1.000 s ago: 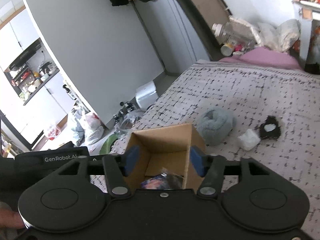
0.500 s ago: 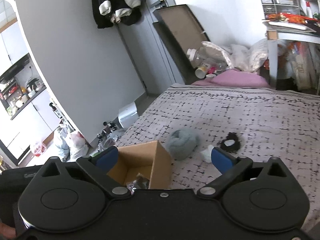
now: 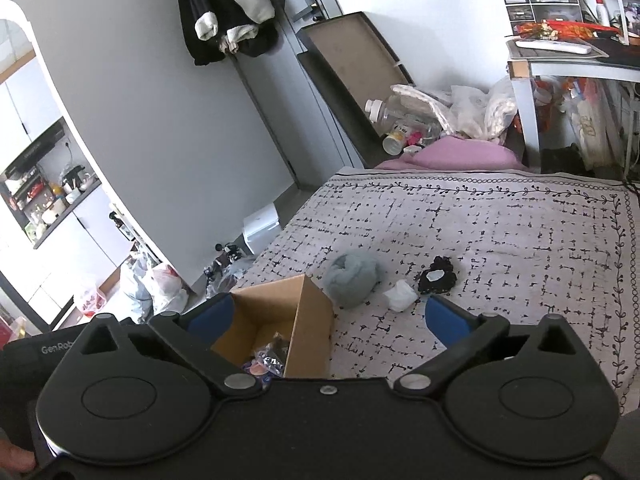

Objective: Organize soft objects
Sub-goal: 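Open the left tool over the box while the right tool releases the bagged item, then move both open tools out of the box toward the white packet and black plush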

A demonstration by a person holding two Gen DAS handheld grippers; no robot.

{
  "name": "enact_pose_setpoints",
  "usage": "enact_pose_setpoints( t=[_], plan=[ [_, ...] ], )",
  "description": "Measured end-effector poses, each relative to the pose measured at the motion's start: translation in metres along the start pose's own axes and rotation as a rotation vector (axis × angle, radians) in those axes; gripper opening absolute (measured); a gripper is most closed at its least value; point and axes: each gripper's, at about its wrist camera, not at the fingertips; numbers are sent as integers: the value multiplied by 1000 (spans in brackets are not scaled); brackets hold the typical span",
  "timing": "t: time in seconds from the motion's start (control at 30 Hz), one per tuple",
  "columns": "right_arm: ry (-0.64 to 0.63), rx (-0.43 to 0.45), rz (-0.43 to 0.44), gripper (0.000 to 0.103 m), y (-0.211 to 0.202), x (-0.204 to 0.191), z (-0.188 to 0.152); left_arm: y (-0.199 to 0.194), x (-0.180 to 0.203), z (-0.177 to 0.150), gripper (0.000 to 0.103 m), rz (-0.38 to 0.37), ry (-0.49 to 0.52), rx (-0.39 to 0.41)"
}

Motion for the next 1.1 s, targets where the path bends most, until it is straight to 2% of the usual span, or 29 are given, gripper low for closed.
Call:
enact_pose_setpoints(
  t=[0.27, 0.7, 1.1],
  plan=[
    [33, 0, 19, 103, -13, 22, 0, -5, 10, -8, 103, 11, -11, 2],
    [115, 17, 0, 103, -24, 72, -2, 0, 36, -17, 103, 16, 11, 2],
    [198, -8, 14, 103, -2, 116, -10, 19, 61, -21, 103, 56, 55, -27]
  ],
)
Point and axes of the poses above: each gripper's, at about its wrist camera, not at the fingertips, and y roughly the way its jaws point, x to its right, z to its top, and after that the axes turned 11 degrees about -x, right-handed
